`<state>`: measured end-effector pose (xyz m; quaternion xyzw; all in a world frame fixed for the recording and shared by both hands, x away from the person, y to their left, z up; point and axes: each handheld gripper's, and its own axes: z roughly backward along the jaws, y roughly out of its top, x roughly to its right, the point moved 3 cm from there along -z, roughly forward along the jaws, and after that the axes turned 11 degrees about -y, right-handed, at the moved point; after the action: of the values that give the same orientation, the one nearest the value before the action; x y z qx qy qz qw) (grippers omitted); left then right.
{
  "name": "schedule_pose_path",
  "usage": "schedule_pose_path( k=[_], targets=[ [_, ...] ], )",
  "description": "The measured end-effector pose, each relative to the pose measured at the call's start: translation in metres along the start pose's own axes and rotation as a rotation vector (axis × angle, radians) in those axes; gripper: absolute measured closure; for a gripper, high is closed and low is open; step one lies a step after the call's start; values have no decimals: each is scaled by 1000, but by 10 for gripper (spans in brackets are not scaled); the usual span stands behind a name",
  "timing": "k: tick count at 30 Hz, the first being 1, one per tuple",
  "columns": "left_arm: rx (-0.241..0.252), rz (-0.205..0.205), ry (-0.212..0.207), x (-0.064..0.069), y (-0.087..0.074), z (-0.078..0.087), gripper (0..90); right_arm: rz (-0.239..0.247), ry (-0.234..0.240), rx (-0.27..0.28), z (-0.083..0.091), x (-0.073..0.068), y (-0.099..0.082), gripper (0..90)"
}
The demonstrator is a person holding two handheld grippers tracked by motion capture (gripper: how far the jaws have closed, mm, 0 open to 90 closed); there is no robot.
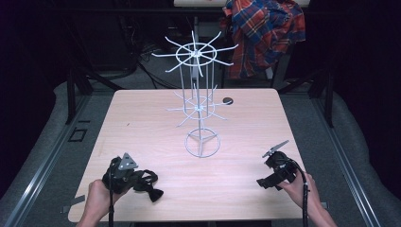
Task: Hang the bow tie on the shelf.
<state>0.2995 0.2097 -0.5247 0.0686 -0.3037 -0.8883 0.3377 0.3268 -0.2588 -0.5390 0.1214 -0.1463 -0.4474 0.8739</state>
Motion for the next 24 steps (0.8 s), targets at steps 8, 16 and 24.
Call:
schedule_pose_path(
  k=[8, 16, 24],
  targets=[
    [50, 13, 19, -2, -1, 11, 900, 3, -6, 1, 0, 0, 0, 139],
    [72, 18, 29, 2, 2, 23, 900, 6, -14, -5, 1, 1, 0, 139],
    [92, 7, 43, 9, 10, 30, 900, -4, -2, 5, 1, 1, 0, 139]
  ],
)
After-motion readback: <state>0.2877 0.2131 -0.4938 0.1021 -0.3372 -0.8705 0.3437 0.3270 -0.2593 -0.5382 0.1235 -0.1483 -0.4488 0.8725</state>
